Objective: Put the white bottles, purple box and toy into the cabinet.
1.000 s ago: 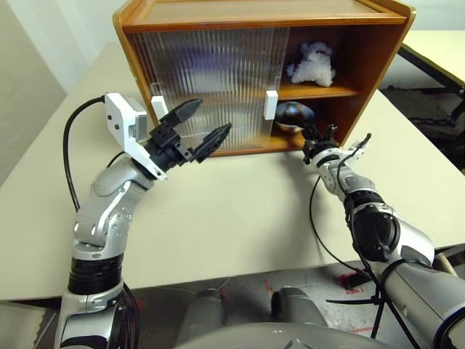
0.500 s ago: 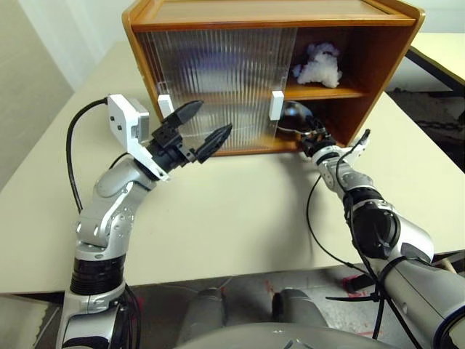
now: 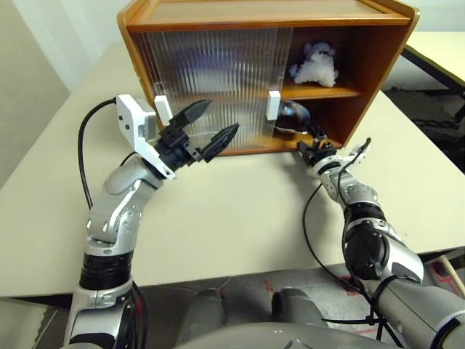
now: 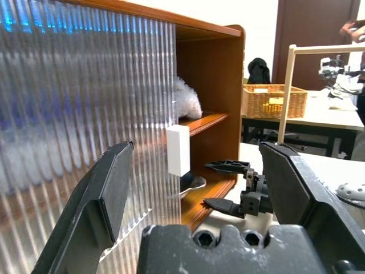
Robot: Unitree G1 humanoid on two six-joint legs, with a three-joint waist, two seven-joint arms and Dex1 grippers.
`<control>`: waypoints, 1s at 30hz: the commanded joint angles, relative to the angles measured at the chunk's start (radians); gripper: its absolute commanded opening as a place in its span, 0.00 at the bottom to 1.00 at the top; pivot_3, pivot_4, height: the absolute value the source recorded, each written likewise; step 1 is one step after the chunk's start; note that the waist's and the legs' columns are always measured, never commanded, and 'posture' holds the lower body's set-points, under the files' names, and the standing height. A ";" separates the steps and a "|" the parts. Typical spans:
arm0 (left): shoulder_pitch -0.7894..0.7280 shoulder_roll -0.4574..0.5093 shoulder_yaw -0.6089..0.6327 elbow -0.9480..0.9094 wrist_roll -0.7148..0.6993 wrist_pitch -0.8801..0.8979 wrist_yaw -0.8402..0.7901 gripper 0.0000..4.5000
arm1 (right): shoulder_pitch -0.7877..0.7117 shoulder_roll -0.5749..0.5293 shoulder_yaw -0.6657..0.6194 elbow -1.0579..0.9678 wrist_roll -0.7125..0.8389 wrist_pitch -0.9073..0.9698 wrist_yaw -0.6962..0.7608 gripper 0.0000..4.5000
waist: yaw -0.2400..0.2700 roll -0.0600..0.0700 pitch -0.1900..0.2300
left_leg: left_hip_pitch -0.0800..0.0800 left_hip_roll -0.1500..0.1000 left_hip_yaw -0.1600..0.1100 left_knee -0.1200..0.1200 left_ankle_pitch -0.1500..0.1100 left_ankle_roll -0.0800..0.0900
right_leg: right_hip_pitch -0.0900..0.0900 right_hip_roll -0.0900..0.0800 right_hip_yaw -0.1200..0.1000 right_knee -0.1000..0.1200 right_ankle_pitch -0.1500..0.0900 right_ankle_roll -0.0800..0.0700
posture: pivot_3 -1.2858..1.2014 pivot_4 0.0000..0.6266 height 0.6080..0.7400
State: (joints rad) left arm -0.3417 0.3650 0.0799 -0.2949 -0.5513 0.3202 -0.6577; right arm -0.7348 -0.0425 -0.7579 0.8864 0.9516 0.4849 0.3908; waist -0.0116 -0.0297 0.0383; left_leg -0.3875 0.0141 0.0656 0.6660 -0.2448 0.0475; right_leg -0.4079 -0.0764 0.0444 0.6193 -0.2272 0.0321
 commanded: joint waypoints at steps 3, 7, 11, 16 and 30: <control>-0.020 -0.008 -0.015 0.039 0.011 -0.020 -0.017 1.00 | 0.130 0.030 0.149 -0.316 -0.038 0.104 0.012 0.99 | -0.003 0.001 0.000 | 0.000 0.000 0.000 0.000 0.000 0.000 | 0.000 0.000 0.000 0.000 0.000 0.000 | 0.54 0.00 1.00; -0.018 -0.009 -0.016 0.045 0.011 -0.028 -0.019 1.00 | 0.262 0.032 0.325 -0.579 -0.100 0.140 0.043 0.99 | -0.010 0.002 -0.001 | -0.001 0.000 0.000 0.000 0.000 0.000 | -0.001 0.000 0.000 0.001 0.000 0.000 | 0.53 0.00 1.00; -0.015 -0.007 -0.014 0.048 0.010 -0.031 -0.020 1.00 | 0.392 -0.032 0.552 -0.803 -0.263 0.071 0.124 0.86 | -0.022 0.002 -0.001 | -0.001 0.000 0.000 0.000 -0.002 -0.003 | -0.001 0.000 0.000 0.001 -0.001 0.001 | 0.53 0.00 1.00; -0.013 -0.002 -0.010 0.052 0.009 -0.032 -0.024 1.00 | 0.457 -0.119 0.769 -0.938 -0.489 -0.116 0.195 0.44 | -0.026 0.002 -0.001 | 0.000 -0.001 0.000 0.001 -0.003 -0.005 | -0.001 0.000 0.000 0.000 -0.003 0.004 | 0.53 0.00 1.00; -0.014 -0.003 -0.007 0.050 0.014 -0.038 -0.014 1.00 | 0.252 -0.039 0.963 -0.808 -0.921 -0.359 -0.052 0.01 | -0.022 0.000 -0.002 | 0.001 0.000 0.000 0.001 -0.001 -0.007 | -0.001 0.003 0.001 0.002 -0.002 0.001 | 0.54 0.00 1.00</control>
State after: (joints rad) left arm -0.3550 0.3590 0.0703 -0.2564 -0.5466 0.2886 -0.6730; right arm -0.4713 -0.0903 0.1942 0.0367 0.0575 0.1390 0.3647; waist -0.0336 -0.0296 0.0367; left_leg -0.3862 0.0143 0.0651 0.6672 -0.2459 0.0409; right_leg -0.4089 -0.0738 0.0454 0.6211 -0.2276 0.0315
